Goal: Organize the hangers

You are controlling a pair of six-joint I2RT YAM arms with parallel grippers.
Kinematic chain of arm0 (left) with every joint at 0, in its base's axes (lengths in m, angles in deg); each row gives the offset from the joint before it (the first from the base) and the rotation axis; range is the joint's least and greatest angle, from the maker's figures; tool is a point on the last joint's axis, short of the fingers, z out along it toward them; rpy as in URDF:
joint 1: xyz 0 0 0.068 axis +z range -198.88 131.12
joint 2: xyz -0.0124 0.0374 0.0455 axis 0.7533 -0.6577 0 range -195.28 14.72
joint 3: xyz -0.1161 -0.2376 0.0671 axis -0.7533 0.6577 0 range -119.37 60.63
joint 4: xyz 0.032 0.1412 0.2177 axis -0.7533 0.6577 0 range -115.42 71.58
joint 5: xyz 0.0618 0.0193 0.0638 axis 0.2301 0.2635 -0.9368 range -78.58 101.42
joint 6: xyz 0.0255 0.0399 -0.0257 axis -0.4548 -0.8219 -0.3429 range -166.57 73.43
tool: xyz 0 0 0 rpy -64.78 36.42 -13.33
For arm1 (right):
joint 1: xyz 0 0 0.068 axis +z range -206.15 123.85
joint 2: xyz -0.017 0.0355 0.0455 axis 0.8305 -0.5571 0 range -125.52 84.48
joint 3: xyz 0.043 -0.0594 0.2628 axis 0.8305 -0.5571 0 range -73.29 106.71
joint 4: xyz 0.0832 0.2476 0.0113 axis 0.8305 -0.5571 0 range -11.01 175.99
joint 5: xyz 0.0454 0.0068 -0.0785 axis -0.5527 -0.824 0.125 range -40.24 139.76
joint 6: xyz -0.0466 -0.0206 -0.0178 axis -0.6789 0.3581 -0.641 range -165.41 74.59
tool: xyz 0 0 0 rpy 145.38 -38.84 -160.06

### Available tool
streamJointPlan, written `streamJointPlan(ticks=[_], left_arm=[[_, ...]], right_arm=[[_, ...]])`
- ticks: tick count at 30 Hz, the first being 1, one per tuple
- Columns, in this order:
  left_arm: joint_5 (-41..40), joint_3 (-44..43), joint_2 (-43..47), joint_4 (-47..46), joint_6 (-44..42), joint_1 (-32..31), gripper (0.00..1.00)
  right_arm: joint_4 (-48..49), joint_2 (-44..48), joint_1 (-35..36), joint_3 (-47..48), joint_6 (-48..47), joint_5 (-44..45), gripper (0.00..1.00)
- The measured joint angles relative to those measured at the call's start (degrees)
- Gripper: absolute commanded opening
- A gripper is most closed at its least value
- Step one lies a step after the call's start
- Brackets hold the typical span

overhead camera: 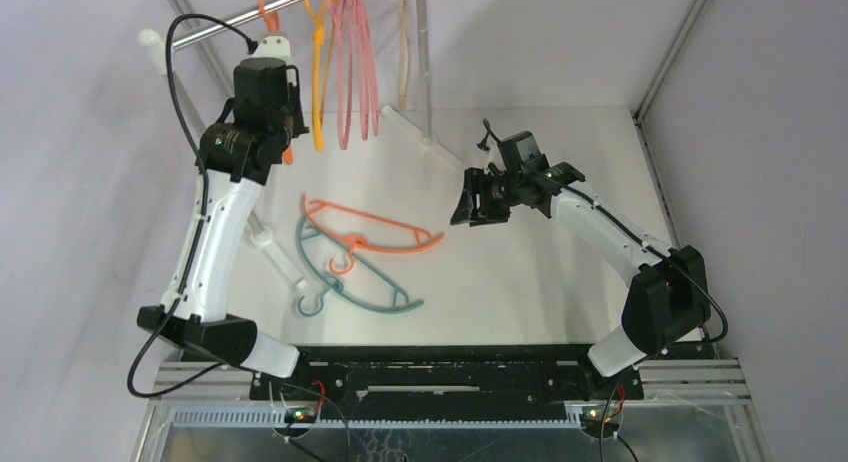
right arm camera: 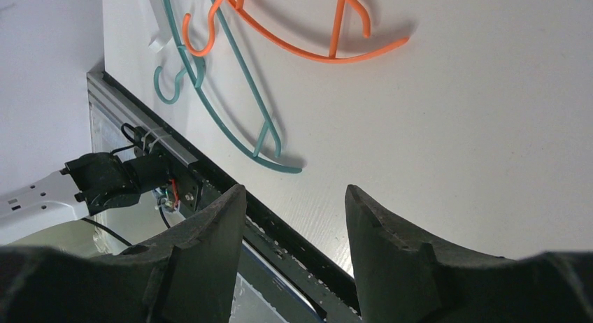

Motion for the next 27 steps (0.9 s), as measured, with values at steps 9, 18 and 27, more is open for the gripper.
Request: streamJointPlan(ticks=[9, 18, 27], left_arm=[[5.35, -2.89, -7.45, -1.22, 0.57, 0.22, 0.07], [11.45, -0.15, -5.99, -2.86, 1.49, 0.33, 0.81], [16.57, 5.90, 5.95, -3.37, 1.92, 0.33, 0.99]], right_arm=[[-0.09, -0.07, -1.46, -0.02, 0.00, -0.31, 0.62], [-0.31, -0.09, -1.55, -0.02, -1.01, -0.31, 0.64], [-1.16, -0.09, -0.79, -1.51, -3.56, 0.50, 0.65]])
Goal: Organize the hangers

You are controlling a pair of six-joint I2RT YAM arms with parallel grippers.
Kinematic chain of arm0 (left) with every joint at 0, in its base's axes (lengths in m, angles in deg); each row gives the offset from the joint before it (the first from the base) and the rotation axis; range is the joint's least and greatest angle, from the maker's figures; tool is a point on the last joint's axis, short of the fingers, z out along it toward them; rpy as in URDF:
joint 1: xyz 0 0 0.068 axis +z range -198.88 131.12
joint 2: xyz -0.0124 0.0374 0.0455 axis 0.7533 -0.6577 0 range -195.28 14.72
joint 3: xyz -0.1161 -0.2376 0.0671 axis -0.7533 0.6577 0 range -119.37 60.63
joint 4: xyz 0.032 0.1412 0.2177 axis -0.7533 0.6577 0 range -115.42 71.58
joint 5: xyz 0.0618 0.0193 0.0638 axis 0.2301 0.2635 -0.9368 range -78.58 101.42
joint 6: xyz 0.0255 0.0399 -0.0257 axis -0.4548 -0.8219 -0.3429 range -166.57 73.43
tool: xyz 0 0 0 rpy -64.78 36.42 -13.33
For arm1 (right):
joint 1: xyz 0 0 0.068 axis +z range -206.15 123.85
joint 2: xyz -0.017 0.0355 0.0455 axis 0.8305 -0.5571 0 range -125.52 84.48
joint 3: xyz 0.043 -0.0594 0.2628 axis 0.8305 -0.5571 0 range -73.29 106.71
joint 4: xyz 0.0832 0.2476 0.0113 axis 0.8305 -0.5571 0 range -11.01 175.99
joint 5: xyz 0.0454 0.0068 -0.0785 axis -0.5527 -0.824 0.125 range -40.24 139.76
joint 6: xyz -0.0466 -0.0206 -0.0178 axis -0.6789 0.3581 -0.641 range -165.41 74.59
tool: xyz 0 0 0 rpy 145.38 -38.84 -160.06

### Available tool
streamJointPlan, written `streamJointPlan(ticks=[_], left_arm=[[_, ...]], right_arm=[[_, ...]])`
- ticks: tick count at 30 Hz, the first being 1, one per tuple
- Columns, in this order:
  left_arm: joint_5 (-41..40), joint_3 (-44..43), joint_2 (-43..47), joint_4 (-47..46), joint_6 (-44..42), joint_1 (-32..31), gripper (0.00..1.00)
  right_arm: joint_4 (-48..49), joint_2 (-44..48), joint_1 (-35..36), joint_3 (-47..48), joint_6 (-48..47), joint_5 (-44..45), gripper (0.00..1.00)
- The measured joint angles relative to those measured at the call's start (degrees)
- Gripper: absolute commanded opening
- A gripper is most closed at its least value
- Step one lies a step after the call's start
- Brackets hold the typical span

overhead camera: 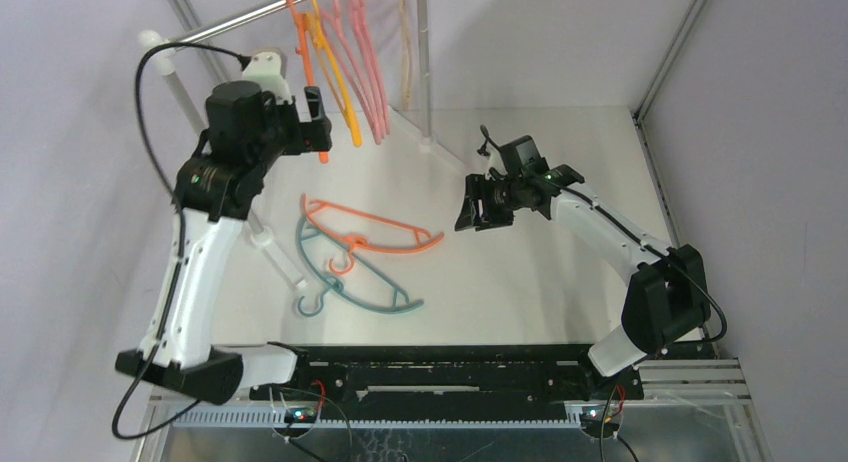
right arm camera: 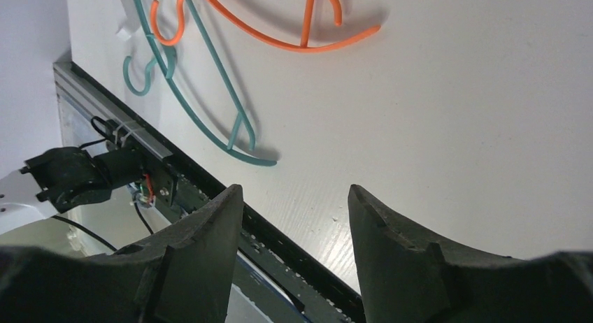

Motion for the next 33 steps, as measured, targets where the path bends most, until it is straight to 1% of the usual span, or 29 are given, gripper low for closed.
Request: streamJointPlan(ticks=[3, 9, 11, 19, 22, 28, 33], left_arm=[[1.92, 3.08, 6.05, -1.40, 0.66, 0.00, 0.99], [5.29, 8.11, 16.15, -2.71, 3.02, 0.00, 1.00], [6.21, 10.60, 19.23, -2.97, 4.00, 0.00, 1.00], [9.46, 24.30, 31.10, -3.17, 9.68, 0.00, 0.99], [9.84, 29.51, 35.78, -2.69, 11.23, 0.00, 1.00], [10.80, 37.79, 42.58, -2.45, 14.32, 0.00, 1.00], [11.47, 43.04, 44.74, -2.43, 16.76, 0.00, 0.99]], right_arm=[[-0.04, 0.00, 2.03, 0.00, -1.11, 1.18, 0.65], [0.81, -0.24, 9.64, 0.04, -3.65, 4.48, 0.65], [0.96, -1.57, 12.28, 1.03, -4.92, 5.97, 0.65], [2.51, -14.19, 19.80, 9.14, -8.85, 10.95, 0.64], [2.62, -19.30, 22.36, 13.64, -10.62, 13.29, 0.64], [3.72, -26.97, 24.37, 22.16, -14.10, 15.89, 0.64], [4.28, -32.65, 24.35, 26.27, -17.14, 17.88, 0.64]])
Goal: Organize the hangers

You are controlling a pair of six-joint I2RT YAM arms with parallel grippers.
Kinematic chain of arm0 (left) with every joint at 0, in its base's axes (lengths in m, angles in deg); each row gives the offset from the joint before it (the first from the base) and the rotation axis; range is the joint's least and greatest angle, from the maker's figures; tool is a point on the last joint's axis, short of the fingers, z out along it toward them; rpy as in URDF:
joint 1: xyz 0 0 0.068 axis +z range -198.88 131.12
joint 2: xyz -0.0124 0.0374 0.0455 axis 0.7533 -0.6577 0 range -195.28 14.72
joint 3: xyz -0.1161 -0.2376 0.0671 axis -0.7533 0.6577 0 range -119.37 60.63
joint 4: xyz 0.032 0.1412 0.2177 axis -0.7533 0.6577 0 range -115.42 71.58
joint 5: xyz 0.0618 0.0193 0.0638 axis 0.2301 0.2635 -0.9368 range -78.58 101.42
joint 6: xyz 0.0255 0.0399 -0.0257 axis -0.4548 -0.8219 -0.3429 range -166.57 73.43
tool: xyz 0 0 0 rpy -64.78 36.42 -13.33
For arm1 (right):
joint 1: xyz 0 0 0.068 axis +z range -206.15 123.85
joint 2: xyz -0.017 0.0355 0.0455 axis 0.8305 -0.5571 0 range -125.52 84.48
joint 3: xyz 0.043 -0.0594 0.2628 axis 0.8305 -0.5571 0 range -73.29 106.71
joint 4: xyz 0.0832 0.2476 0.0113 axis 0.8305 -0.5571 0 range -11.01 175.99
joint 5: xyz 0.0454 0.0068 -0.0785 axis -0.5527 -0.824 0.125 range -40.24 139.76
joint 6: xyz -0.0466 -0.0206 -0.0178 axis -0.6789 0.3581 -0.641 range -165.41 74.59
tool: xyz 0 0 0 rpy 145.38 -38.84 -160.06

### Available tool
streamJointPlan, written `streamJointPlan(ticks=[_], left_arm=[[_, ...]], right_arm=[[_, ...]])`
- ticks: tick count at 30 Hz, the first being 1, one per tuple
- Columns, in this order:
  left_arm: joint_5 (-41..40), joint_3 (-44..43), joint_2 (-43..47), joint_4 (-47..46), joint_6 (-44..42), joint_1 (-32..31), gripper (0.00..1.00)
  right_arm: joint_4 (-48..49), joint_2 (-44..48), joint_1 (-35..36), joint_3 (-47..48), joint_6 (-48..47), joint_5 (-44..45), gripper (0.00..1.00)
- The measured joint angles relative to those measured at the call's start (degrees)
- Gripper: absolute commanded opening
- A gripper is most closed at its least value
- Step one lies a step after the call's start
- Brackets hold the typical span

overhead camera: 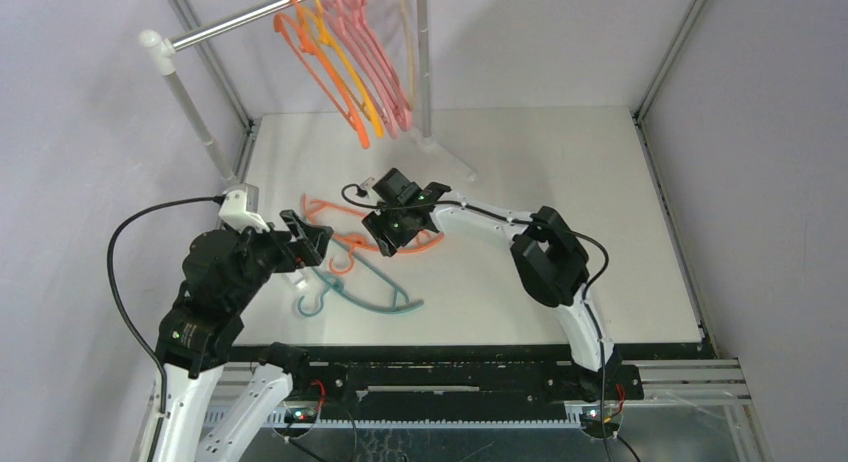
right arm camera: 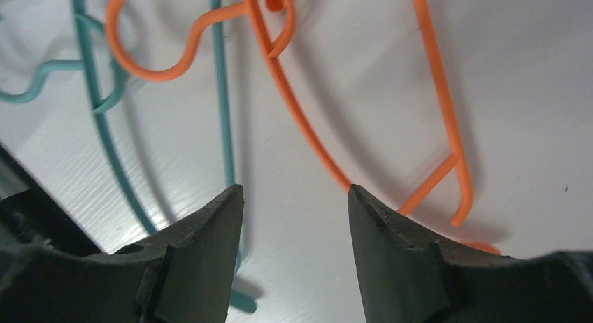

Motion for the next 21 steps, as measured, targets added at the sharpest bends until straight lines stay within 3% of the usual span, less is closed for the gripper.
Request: streamJointPlan(ticks=[8, 11, 19, 21], left_arm=[[0.59, 4.70, 2.34, -1.46, 3.28, 0.00, 0.99], [0.94, 6.36, 2.73, -1.84, 4.04, 0.00, 0.99], [1.03, 6.95, 2.16, -1.81, 4.46, 0.00, 0.99], [1.05, 6.95, 2.16, -1.79, 4.55, 0.00, 1.00]], right_arm=[[0.44, -7.02, -0.81, 1.73, -3.98, 3.56, 0.62], [0.81, -7.87, -1.16, 2.34, -4.81, 3.58, 0.57], [2.36, -8.37, -2.51, 2.05, -5.84, 0.31, 0.02], [3.10, -8.37, -2.80, 1.57, -4.98, -1.51, 0.00]])
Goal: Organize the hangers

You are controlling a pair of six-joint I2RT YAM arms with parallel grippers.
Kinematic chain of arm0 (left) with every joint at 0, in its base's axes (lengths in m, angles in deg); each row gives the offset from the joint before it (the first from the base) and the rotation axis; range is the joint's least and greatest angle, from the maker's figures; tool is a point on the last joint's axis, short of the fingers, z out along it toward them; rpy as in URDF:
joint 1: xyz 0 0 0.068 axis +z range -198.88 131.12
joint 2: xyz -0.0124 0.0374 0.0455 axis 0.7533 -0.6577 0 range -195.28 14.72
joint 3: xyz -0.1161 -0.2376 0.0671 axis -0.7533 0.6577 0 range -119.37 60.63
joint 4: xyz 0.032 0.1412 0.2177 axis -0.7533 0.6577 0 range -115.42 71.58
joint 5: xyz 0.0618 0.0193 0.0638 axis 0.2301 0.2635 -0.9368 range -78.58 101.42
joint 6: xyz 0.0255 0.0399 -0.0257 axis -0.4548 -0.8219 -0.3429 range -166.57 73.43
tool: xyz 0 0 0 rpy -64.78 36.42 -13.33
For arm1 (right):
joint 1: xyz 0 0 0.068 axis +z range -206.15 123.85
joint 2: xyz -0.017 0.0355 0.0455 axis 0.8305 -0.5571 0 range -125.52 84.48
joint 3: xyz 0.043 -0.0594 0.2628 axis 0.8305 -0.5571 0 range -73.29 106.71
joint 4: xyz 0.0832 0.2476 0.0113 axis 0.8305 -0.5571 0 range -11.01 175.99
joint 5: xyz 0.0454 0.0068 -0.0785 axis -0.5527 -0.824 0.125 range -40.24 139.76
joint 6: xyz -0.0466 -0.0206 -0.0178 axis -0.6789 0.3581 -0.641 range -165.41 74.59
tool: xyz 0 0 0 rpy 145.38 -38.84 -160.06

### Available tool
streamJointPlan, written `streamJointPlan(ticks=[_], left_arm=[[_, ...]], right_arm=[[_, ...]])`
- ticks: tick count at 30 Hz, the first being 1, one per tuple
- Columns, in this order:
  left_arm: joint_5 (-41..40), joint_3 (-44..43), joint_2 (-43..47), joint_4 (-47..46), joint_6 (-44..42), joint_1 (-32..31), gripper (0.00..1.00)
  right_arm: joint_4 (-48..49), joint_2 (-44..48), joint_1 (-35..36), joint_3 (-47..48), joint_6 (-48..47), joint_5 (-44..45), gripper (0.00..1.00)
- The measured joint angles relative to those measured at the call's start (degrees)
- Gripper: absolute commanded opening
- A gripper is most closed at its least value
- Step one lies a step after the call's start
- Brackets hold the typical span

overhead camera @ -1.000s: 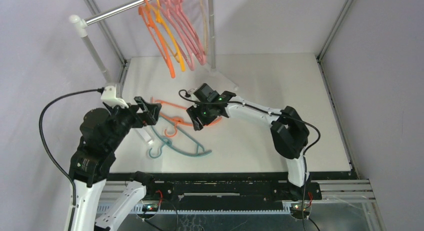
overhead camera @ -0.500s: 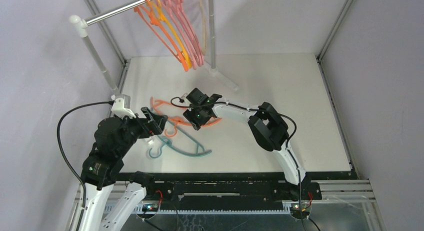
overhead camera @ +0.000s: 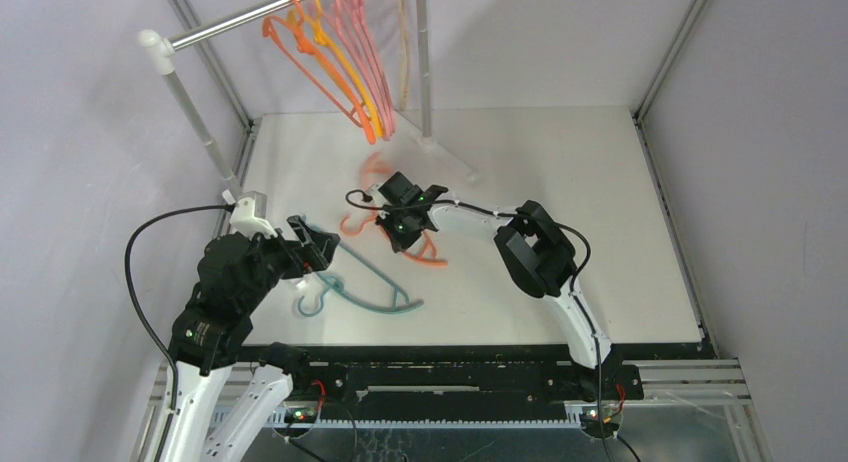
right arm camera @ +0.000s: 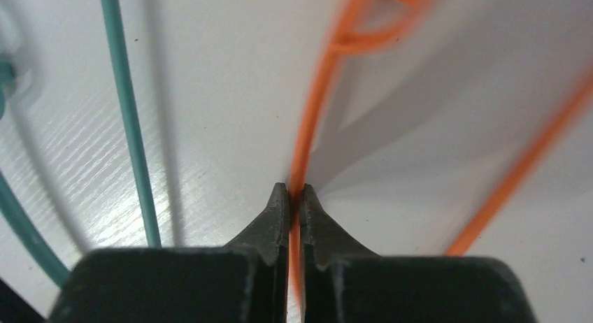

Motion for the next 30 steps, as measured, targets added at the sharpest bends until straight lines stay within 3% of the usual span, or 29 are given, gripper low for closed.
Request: streamJointPlan(ticks=[9, 15, 22, 30], left_arm=[[2.67, 1.53, 1.88, -1.66, 0.57, 0.00, 0.94], [5.84, 11.80, 8.61, -4.87, 3.74, 0.00, 0.94], [5.68, 15.80, 9.42, -6.49, 5.55, -0.31, 0.92], [1.84, 15.74, 3.65, -12.33, 6.97, -4.37, 0.91]], right_arm=[[4.94, 0.28, -4.35, 0.15, 11.23, -19.41, 0.00], [14.69, 1.16, -6.56, 1.99, 26.58, -29.20, 0.00], [25.59, 1.68, -7.15, 5.57, 43.06, -34.27, 0.00], [29.42, 1.68, -4.04, 9.64, 49.66, -34.62, 0.00]])
